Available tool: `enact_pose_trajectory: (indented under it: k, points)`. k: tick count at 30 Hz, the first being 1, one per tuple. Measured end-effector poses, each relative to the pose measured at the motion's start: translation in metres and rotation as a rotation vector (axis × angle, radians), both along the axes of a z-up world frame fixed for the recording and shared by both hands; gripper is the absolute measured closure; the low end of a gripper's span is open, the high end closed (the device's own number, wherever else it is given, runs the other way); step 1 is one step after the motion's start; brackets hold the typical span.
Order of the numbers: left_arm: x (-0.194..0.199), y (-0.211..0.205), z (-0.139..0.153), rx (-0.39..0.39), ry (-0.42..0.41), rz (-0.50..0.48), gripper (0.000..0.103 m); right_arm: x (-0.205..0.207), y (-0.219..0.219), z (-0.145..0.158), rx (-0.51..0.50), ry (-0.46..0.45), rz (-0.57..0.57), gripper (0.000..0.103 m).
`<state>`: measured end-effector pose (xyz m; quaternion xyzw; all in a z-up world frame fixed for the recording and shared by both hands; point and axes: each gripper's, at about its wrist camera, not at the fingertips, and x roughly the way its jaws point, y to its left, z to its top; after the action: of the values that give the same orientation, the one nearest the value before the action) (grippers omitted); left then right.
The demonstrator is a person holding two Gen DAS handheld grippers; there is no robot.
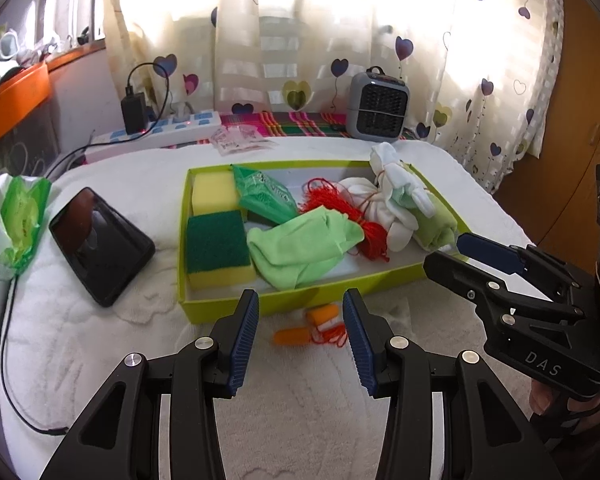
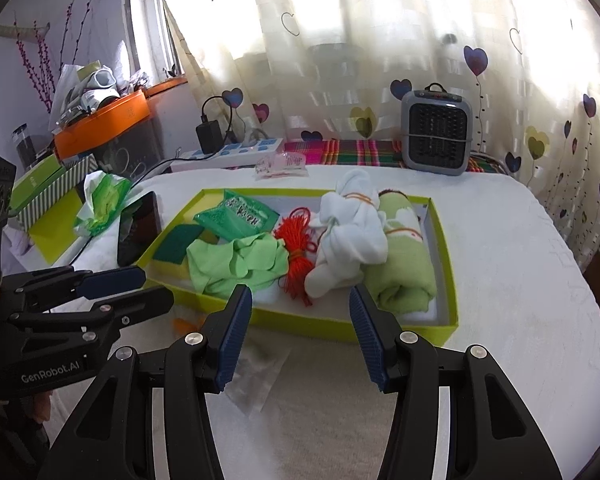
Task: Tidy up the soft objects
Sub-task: 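Withdraw both tools from the box toward the earplugs and white tissue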
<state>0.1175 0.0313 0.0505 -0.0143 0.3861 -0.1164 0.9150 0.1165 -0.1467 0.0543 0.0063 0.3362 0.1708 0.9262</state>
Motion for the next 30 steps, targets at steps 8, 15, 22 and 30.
enact_pose_trajectory:
  k: [8,15,22,30]
  points:
    - [-0.008,0.008,-0.006,0.004,0.006,0.013,0.061,-0.010,0.003,-0.011,0.002,0.043,0.027,0.051]
    - [-0.010,0.022,-0.013,-0.025,0.023,0.027,0.061,-0.016,0.009,-0.019,0.005,0.081,0.055,0.050]
    - [-0.010,0.031,-0.022,-0.055,0.042,0.033,0.061,-0.019,0.013,-0.027,-0.001,0.103,0.059,0.042]
    - [-0.010,0.036,-0.027,-0.081,0.054,0.037,0.061,-0.014,0.026,-0.036,-0.007,0.154,0.079,0.042]
